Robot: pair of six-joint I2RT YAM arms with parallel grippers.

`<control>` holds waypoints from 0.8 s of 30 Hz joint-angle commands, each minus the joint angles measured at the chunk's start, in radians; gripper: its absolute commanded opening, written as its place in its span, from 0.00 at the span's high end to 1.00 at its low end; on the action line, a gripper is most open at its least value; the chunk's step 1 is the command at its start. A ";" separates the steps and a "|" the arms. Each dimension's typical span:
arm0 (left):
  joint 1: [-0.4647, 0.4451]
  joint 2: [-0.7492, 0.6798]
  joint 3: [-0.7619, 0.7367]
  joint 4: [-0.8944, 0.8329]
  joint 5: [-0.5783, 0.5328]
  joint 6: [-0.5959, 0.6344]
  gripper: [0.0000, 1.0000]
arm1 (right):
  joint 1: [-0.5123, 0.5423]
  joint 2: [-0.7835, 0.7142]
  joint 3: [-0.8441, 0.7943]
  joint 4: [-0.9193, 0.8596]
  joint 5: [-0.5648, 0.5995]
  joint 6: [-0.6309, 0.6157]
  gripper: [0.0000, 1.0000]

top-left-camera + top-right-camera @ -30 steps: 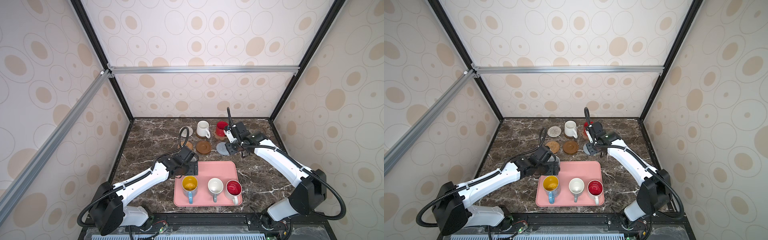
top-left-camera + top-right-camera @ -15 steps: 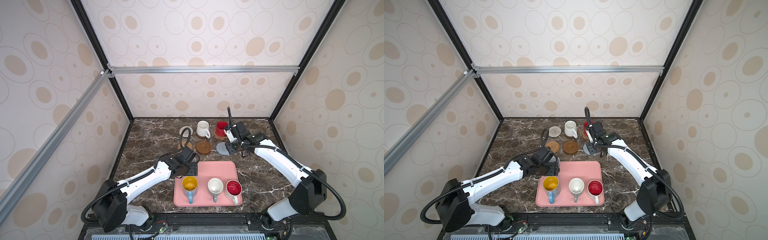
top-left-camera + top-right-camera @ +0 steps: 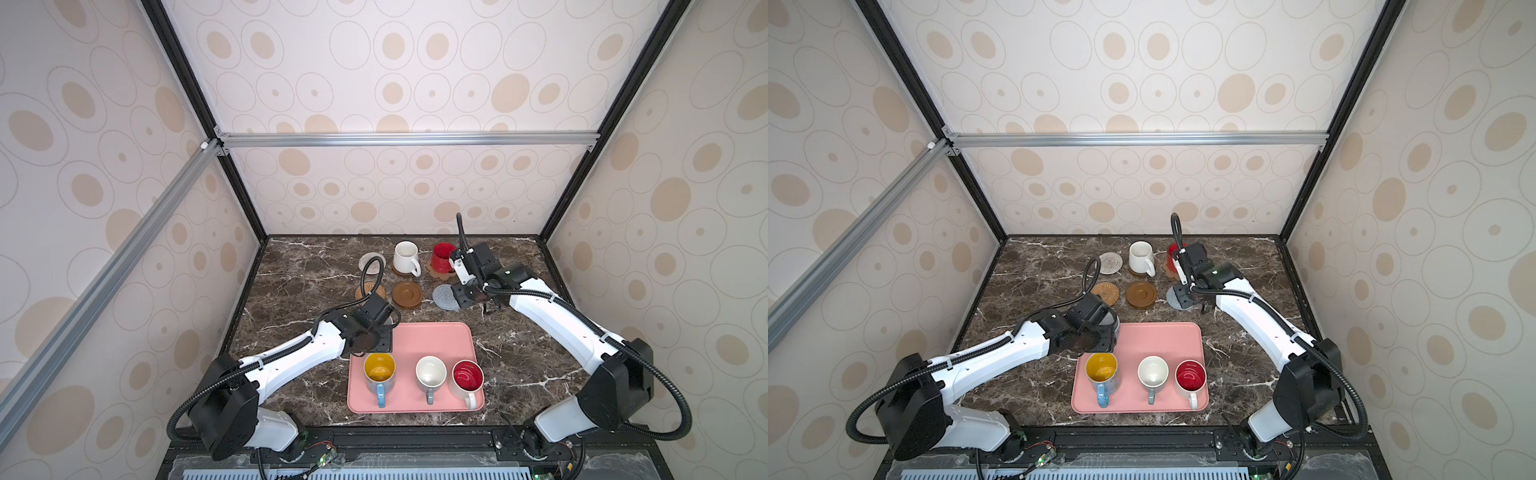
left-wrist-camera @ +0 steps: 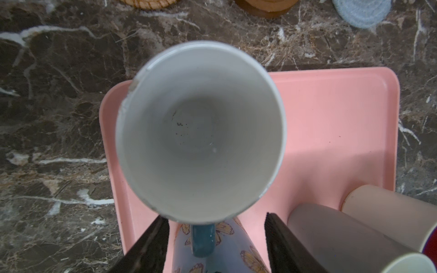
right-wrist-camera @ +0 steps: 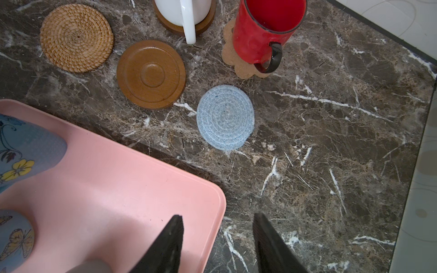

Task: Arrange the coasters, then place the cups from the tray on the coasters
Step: 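Grasp the blue floral mug on the tray by its rim with the left gripper, then lift the blue floral mug and carry it toward the woven white coaster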

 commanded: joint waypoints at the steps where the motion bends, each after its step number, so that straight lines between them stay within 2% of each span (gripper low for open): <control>1: -0.012 0.012 0.044 -0.047 -0.032 0.008 0.39 | -0.008 -0.024 -0.016 -0.012 0.005 0.017 0.48; 24: -0.011 0.108 0.096 -0.065 -0.062 0.048 0.66 | -0.016 -0.006 -0.005 -0.021 0.006 0.015 0.48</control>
